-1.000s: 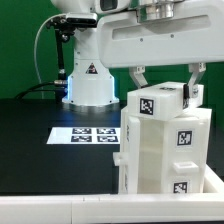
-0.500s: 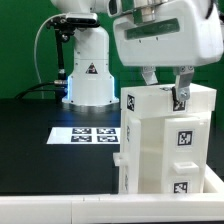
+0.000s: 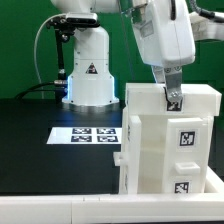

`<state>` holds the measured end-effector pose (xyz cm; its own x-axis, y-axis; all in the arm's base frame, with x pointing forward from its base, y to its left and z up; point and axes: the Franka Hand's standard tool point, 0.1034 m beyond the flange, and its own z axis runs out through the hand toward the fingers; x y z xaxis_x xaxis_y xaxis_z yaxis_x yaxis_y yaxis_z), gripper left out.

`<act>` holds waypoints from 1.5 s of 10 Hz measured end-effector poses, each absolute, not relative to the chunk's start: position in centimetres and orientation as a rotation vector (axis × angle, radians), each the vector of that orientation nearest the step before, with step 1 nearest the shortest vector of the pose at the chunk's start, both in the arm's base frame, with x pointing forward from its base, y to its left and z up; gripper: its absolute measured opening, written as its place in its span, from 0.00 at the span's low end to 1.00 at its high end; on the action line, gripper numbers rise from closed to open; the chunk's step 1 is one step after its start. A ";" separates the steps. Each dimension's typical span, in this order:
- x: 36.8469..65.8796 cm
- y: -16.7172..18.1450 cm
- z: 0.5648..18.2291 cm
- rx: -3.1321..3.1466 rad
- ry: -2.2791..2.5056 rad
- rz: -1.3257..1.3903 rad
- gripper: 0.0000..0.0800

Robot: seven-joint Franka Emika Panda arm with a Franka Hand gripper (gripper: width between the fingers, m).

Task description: Assemble cabinet

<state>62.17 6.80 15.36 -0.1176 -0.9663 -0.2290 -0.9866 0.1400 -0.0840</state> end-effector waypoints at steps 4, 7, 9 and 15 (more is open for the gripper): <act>62.7 6.2 15.4 -1.486 2.477 0.161 0.69; 62.8 6.2 15.4 -1.440 2.501 0.161 0.69; 62.8 6.3 15.4 -1.456 2.491 0.160 0.96; 63.4 6.9 20.5 -1.503 2.373 0.161 1.00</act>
Offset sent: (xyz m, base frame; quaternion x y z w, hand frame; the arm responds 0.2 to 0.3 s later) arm -0.0007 -0.0019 -0.0012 -0.0095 0.0014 0.2014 0.9795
